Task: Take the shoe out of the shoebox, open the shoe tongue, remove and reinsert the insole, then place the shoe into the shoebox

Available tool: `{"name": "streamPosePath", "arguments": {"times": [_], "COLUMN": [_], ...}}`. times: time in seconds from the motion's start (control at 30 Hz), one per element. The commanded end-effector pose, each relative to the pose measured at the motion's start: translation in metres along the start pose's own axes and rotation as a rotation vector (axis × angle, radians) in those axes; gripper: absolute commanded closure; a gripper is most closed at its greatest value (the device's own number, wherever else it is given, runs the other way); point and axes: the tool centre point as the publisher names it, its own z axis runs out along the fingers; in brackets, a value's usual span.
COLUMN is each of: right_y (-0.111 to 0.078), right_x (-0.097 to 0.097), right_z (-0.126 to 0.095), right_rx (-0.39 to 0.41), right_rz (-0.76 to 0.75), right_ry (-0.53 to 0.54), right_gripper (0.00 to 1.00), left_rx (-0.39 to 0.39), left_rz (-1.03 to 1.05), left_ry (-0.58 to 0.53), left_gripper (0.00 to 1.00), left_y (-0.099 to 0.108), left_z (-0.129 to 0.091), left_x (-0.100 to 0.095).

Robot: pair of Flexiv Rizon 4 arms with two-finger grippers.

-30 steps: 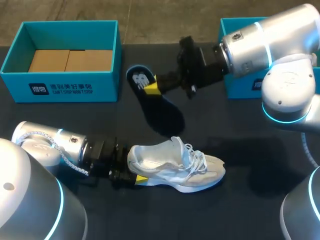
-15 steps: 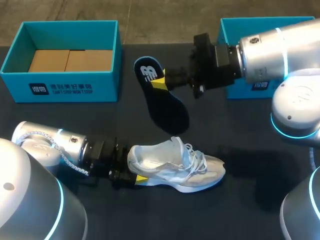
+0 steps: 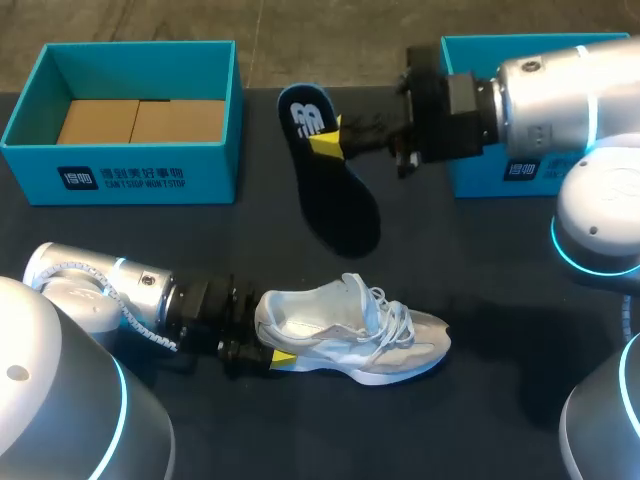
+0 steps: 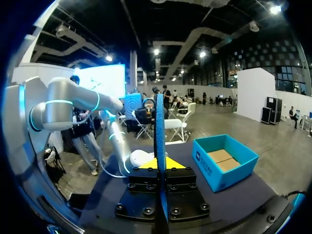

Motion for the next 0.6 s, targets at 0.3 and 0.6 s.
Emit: {"name": "streamPosePath", "arguments": {"times": [0.3,0.6], "right_y": [0.015,0.024], "right_x": [0.009,0.010], "right_z": [-0.051,-0.081], "right_rx": [-0.013,-0.019], "right_rz": [0.039,0.087], "right_ry": [0.078,0.050], "right_gripper": [1.00,1.00], "left_rx": [-0.004,-0.004], "left_rz": [-0.001,-0.001], "left_ry": [0.000,0.000], "left_gripper": [1.00,1.00], "left_y": [0.002,0.002], "left_z": [0.000,0.000], "left_x": [-0.002,-0.002]}}
